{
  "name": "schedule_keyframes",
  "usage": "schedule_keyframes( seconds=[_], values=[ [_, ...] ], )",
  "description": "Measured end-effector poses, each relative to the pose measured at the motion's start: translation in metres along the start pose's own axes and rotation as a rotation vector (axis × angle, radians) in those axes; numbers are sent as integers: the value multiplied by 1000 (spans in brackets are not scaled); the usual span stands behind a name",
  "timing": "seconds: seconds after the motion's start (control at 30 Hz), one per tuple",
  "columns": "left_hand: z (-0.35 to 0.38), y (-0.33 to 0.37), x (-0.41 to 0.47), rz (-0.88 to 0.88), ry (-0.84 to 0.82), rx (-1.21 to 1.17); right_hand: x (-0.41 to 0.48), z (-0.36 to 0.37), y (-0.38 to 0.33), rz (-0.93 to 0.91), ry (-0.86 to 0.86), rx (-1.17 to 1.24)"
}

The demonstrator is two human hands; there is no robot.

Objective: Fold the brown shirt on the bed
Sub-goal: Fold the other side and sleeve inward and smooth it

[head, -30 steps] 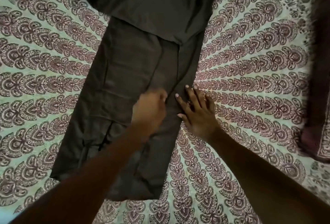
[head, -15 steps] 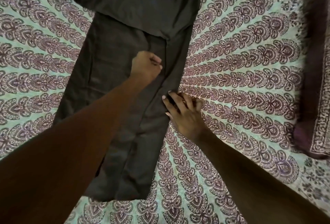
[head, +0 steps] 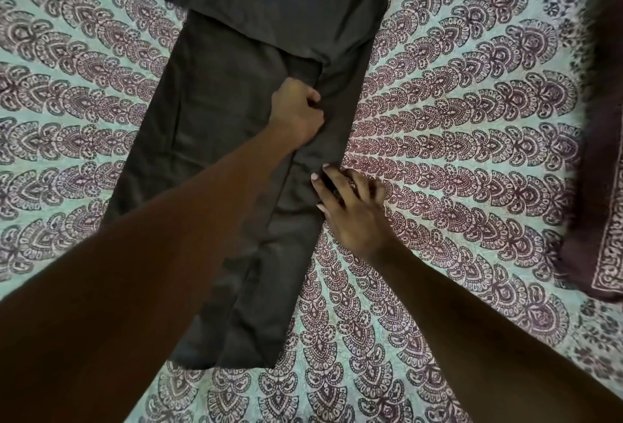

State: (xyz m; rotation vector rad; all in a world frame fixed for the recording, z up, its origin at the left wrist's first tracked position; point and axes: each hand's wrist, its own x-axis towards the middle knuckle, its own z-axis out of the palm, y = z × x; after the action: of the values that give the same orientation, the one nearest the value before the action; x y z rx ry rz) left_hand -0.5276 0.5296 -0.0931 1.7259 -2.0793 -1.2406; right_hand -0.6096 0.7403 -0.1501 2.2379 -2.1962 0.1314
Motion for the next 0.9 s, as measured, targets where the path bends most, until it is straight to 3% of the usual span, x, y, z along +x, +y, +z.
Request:
schedule_keyframes(
  seconds=[0.17,0.37,0.53,0.6,0.77,0.83,0.9],
  values=[
    [-9,-45,-98,401,209,218,2,-4,0,-2,-36,2],
    [10,-143,-240,549,-31,530,-18,-22,-19,-224,-85,38],
    [10,-180,-272,581,-145,711,-29,-21,-30,-491,-229,73],
    [6,-179,-268,581,-192,724,-10,-22,-11,-443,-264,27],
    [-7,-163,-253,564,-244,745,46,-30,43,54,-287,22],
    [-10,-160,-246,579,-251,761,55,-33,44,112,-277,33],
    [-14,-158,-240,576,-274,745,49,-32,30,33,-228,3]
  ],
)
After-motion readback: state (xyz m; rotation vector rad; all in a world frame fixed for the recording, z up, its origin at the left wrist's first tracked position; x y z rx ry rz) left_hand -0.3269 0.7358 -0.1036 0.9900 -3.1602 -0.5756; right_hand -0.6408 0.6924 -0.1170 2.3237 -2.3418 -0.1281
